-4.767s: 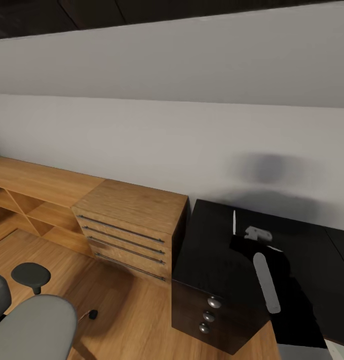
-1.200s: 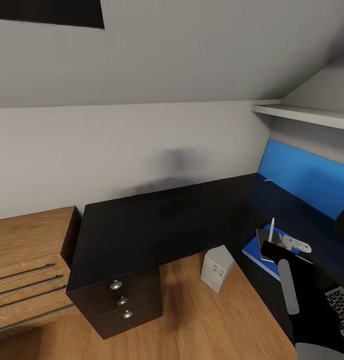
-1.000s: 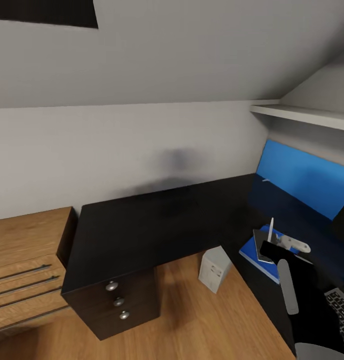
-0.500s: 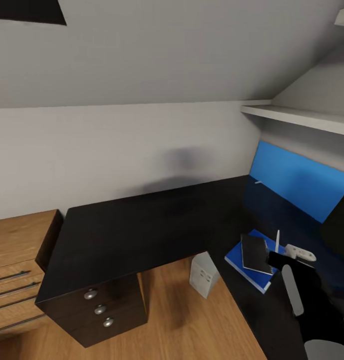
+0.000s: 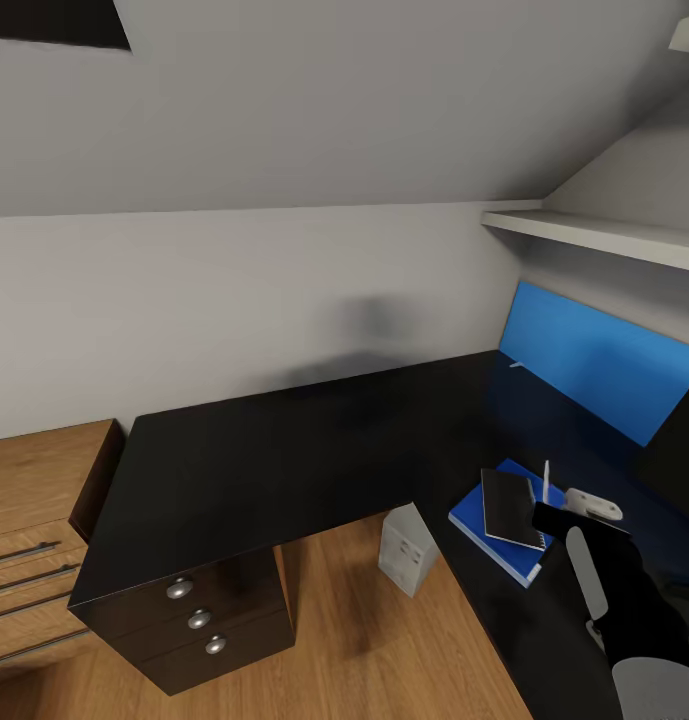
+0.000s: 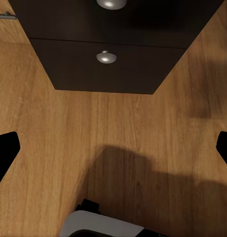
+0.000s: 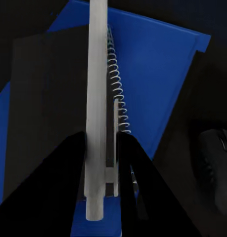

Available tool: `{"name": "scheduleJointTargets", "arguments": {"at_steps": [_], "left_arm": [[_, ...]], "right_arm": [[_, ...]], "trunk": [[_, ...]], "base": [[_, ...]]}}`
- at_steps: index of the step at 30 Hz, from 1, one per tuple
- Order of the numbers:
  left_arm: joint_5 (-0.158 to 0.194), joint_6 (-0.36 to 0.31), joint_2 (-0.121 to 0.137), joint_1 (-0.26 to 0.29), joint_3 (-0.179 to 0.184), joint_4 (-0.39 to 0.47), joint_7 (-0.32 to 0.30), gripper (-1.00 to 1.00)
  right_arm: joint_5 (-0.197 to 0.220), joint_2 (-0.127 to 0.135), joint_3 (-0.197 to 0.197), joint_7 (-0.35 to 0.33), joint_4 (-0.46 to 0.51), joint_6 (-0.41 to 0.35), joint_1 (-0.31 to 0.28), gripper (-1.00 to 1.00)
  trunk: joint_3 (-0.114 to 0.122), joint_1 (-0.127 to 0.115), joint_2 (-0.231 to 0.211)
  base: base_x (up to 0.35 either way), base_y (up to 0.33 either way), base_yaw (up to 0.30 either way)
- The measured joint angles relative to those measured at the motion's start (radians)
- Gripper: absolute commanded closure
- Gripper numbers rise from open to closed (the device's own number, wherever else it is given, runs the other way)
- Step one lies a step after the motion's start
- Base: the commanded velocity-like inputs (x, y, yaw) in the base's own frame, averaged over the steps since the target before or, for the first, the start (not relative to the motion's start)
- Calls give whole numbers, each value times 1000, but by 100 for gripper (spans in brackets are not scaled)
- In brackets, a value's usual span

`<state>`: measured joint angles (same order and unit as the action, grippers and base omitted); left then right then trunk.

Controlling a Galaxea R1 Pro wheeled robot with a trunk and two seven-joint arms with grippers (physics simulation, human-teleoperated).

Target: In the bedroom, organize the workspace by keeping the computer under the desk, ensuring the monitor is on the desk, placing the keyboard on the desk next to the monitor, placing the mouse on the desk next to the keyboard, moving the folder from the swivel chair onto the desk next to the mouse, stacking the notebook on top of the folder with the pen on top of the notebook, and positioning the swivel chair next to the desk.

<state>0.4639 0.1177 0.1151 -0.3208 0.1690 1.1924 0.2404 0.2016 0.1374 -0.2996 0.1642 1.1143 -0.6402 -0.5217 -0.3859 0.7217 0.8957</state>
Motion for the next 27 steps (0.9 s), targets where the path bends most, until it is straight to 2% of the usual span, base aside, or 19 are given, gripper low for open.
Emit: {"name": "scheduleJointTargets", "arguments": {"at_steps": [5,7,9,13,17,20,27], "left_arm": [[0,0,0,0,0,0,0,-100],[0,1,0,0,0,0,1,-100],[0,1,0,0,0,0,1,-100],[0,2,0,0,0,0,1,-100],[-1,4,0,0,0,0,1,-100],[-1,4,0,0,0,0,2,-100],[-1,4,0,0,0,0,2,-100]], "right_arm": [[0,2,1,-85,-8,3,-1,100],[1,4,2,-142,-24,13,-1,100],[2,10,2,-161,-35,19,-1,100],[4,18,2,-173,-66,44,-2,100],[4,23,3,-179,-133,136,-12,100],[-4,25,12,-182,-217,207,-47,100],[-31,25,17,-183,-242,222,-58,100]], "trunk": [[0,0,0],[0,0,0],[0,0,0],[0,0,0],[0,0,0],[0,0,0],[0,0,0]], "base": [[0,0,0],[0,0,0],[0,0,0],[0,0,0],[0,0,0],[0,0,0],[5,0,0]]}}
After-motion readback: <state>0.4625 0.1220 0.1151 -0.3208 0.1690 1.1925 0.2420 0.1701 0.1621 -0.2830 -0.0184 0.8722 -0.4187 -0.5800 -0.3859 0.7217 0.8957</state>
